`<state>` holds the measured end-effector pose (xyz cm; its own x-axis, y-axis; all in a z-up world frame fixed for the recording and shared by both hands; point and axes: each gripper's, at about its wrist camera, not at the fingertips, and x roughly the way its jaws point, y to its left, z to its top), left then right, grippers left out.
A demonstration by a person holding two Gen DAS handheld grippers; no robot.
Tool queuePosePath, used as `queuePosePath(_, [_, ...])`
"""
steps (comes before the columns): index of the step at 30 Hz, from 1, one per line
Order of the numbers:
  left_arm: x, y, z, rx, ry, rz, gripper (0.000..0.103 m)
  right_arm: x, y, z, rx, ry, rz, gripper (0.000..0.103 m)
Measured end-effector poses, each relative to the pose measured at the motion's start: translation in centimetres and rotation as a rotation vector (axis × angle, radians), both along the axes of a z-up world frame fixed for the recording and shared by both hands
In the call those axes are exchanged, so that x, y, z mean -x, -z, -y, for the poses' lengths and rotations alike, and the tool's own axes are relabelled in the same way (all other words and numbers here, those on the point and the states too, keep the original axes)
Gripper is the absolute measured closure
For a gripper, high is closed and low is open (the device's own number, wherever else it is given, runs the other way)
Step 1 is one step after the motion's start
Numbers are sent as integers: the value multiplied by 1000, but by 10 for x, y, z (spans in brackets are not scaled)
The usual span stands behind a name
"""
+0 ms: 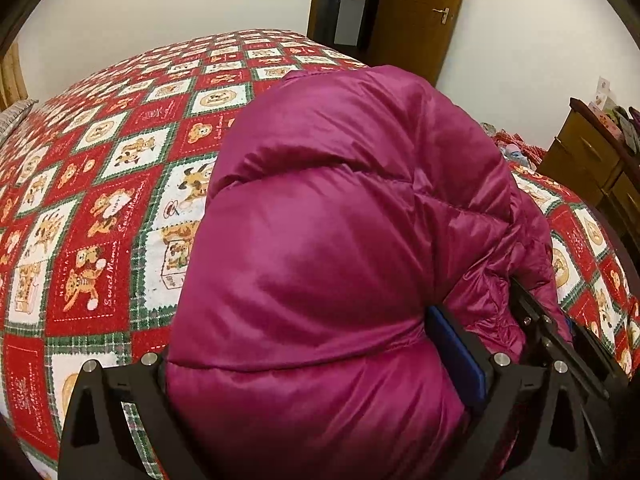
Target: Fold large clothes
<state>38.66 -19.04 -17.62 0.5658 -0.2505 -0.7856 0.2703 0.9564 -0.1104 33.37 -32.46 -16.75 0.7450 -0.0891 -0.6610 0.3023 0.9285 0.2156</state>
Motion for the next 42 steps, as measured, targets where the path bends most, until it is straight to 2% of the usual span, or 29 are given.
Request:
queuePosePath(4, [11,-12,1,-57,33,20,2,6,2,0,2,3,41,74])
queuePosePath(9, [50,-41,-7,-124,19,167,2,12,0,-4,34,10,46,75])
queuePosePath(13, [50,-27,-10,-138,12,146,2,10,-2,-3,38,9,28,75])
queuePosePath(17, [43,-16,-10,-142,17,128,2,12,-14,-12,105,-10,-52,71])
queuePosePath(18, [44,-17,-10,-141,13,122,2,19,-21,-14,117,-13,-61,70])
queuePosePath(22, [55,-25,-9,-151,7,126,2,68,-44,-22,92,17,10,70])
queuePosePath(26, [80,-36,-12,-162,26,181,2,109,-42,-23,25,57,30,70])
queuePosePath(27, [86,-38,-15,-162,30,189,2,120,-39,-24,0,68,27,69])
queuePosePath(29, [96,-39,-19,-155,29,194,2,132,-36,-28,-17,91,21,52])
queuePosePath(36, [125,-35,-37,-110,16,150,2,164,-30,-36,7,97,2,48])
queuePosePath(38, [137,-35,-41,-113,25,153,2,171,-26,-36,1,110,-6,36])
queuePosePath(40, [150,-34,-44,-134,31,160,2,180,-24,-40,-8,113,-15,30])
queuePosePath(42, [166,-32,-49,-160,37,179,2,188,-22,-45,-14,107,-20,28])
